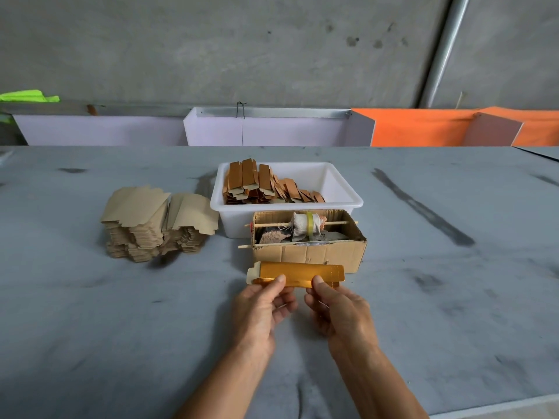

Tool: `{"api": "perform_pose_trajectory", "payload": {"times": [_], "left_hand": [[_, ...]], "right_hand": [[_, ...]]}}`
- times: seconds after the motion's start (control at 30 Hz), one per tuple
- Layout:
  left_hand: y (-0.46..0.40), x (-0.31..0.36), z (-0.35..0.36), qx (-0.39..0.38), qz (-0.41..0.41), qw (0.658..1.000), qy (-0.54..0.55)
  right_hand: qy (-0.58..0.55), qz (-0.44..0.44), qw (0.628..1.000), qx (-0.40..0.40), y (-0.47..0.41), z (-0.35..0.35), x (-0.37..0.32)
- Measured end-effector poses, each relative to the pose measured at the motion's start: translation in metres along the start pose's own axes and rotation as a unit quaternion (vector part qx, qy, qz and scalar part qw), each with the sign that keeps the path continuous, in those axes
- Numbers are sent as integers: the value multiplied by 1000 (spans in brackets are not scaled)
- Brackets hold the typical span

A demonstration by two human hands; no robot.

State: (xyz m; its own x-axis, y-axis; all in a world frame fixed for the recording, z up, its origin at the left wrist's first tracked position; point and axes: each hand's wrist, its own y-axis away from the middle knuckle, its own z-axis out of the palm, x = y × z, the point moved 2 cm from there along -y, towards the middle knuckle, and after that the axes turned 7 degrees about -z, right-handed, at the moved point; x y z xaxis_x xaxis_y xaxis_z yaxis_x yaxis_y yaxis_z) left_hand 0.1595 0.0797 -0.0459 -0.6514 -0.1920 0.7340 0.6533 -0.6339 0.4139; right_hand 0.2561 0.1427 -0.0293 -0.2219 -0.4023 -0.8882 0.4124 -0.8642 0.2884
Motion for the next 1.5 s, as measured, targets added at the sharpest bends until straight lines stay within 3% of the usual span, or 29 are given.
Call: {"api": "perform_pose_trajectory", "payload": {"times": [0.33, 0.57, 0.63, 0.7, 0.77, 0.9, 1.03, 1.27, 1.5], "left_hand": [[-7, 3, 7, -40, -24, 999, -16], [-15, 3, 5, -18, 26, 999, -26], [-17, 3, 1, -14, 36, 999, -29], [-19, 2, -1, -14, 36, 999, -33], [-20, 2, -1, -11, 32, 999, -30], [-22, 2, 0, -6, 42, 999, -34], [-22, 2, 1, -9, 52, 998, -39], [-22, 3, 1, -16, 50, 998, -39], [-22, 2, 0, -16, 62, 997, -53]], "right_hand": [[74, -17, 997, -5, -8, 5, -9], [161, -44, 986, -6, -14, -3, -21], [246, -131, 959, 52, -16, -11, -33], [322, -252, 908, 94, -18, -15, -51], [378, -324, 863, 90, -22, -8, -70], [507, -351, 787, 30, -49, 16, -91], [648, -321, 691, -9, -77, 35, -92], [734, -232, 637, -43, -101, 47, -82], [720, -193, 666, -30, -107, 51, -81]]}}
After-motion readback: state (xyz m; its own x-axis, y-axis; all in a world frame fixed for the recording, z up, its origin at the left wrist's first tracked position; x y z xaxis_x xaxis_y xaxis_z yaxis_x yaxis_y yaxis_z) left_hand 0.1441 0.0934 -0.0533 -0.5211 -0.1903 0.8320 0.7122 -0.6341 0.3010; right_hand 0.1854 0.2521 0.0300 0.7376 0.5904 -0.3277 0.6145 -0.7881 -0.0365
